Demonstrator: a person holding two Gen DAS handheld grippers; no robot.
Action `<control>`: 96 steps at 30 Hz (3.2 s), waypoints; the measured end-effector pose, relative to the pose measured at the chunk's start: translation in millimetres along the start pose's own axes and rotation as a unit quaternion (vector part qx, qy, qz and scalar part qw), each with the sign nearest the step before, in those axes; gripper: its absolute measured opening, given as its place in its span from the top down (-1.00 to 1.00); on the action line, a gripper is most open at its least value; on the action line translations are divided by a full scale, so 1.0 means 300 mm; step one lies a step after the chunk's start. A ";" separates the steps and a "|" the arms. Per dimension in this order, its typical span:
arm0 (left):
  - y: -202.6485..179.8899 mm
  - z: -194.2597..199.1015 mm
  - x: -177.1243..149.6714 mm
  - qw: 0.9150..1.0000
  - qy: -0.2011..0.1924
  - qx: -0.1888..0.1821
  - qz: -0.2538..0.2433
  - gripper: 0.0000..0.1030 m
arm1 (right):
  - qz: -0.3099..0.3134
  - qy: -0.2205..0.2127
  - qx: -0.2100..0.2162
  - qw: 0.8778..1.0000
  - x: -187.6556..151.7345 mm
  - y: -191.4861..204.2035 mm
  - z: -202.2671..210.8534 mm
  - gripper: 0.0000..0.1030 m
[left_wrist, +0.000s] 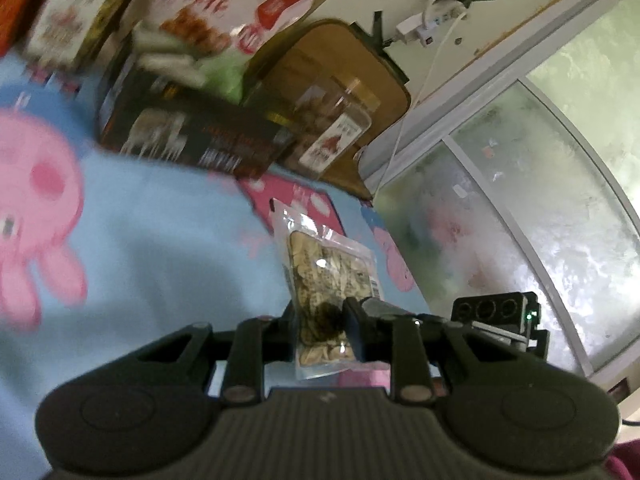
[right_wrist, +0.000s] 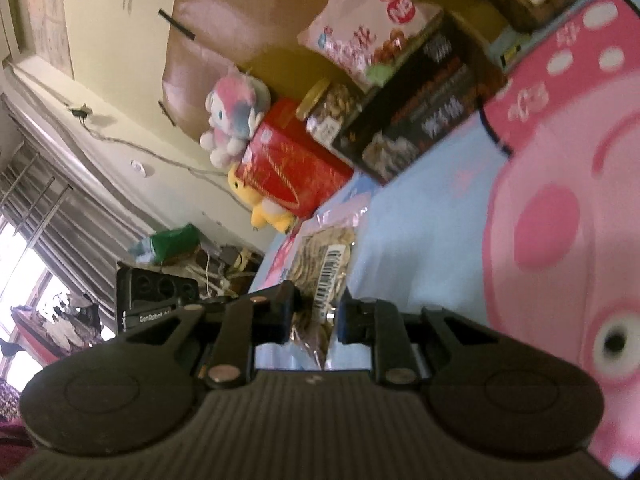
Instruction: Organize snacks
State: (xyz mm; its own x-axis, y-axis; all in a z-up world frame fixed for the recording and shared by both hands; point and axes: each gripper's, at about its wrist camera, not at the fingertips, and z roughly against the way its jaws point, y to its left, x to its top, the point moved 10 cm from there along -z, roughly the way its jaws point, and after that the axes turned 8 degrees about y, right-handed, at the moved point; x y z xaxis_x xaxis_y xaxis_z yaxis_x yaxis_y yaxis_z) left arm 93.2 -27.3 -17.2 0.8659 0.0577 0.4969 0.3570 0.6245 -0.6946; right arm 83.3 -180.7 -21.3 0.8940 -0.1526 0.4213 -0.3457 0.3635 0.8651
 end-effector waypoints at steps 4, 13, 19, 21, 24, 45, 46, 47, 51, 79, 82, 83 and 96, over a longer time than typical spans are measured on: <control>-0.020 -0.021 0.135 1.000 -0.010 0.013 -0.023 0.54 | 0.005 -0.017 -0.002 1.000 0.120 0.001 0.009 0.56; 0.059 -0.074 0.457 0.998 -0.038 0.051 -0.025 0.48 | 0.027 -0.030 -0.020 0.999 0.441 -0.045 -0.087 0.56; 0.194 -0.147 0.607 0.995 -0.048 0.086 0.003 0.44 | 0.034 -0.011 -0.059 0.998 0.623 -0.134 -0.211 0.56; 0.243 -0.178 0.631 0.994 -0.042 0.104 0.016 0.42 | 0.050 -0.007 -0.094 0.994 0.662 -0.169 -0.248 0.54; 0.287 -0.223 0.638 0.991 -0.029 0.127 0.029 0.37 | 0.123 -0.014 -0.219 0.968 0.672 -0.207 -0.294 0.15; 0.141 -0.046 0.534 0.969 -0.088 0.230 0.006 0.16 | 0.197 -0.147 -0.302 0.921 0.497 -0.060 -0.117 -0.03; 0.133 -0.034 0.519 0.968 -0.089 0.235 0.005 0.16 | 0.192 -0.147 -0.299 0.923 0.471 -0.059 -0.114 -0.03; 0.127 -0.021 0.504 0.965 -0.092 0.244 0.005 0.16 | 0.189 -0.145 -0.298 0.924 0.449 -0.057 -0.112 -0.03; 0.093 0.016 0.424 0.958 -0.096 0.271 0.002 0.16 | 0.168 -0.143 -0.287 0.932 0.345 -0.041 -0.091 -0.03; -0.005 0.110 -0.075 0.893 -0.104 0.434 -0.056 -0.95 | 0.116 -0.115 -0.286 0.944 -0.094 0.053 0.009 -0.13; -0.013 0.114 -0.087 0.887 -0.107 0.443 -0.066 -0.99 | 0.117 -0.112 -0.286 0.945 -0.106 0.063 -0.001 -0.14; -0.016 0.114 -0.091 0.886 -0.107 0.445 -0.069 -0.99 | 0.116 -0.111 -0.285 0.945 -0.109 0.064 -0.002 -0.14; 0.024 0.096 -0.118 0.879 -0.080 0.466 -0.061 -1.00 | 0.102 -0.115 -0.296 0.943 -0.124 0.049 -0.001 -0.35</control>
State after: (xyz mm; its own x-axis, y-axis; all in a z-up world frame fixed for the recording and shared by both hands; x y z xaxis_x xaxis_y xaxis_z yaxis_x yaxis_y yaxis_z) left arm 55.0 -2.4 -24.8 0.7543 0.0087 0.6565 -0.0632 0.9962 0.0593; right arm 45.1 -169.3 -24.4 0.7165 -0.1948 0.6699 -0.2225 0.8463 0.4841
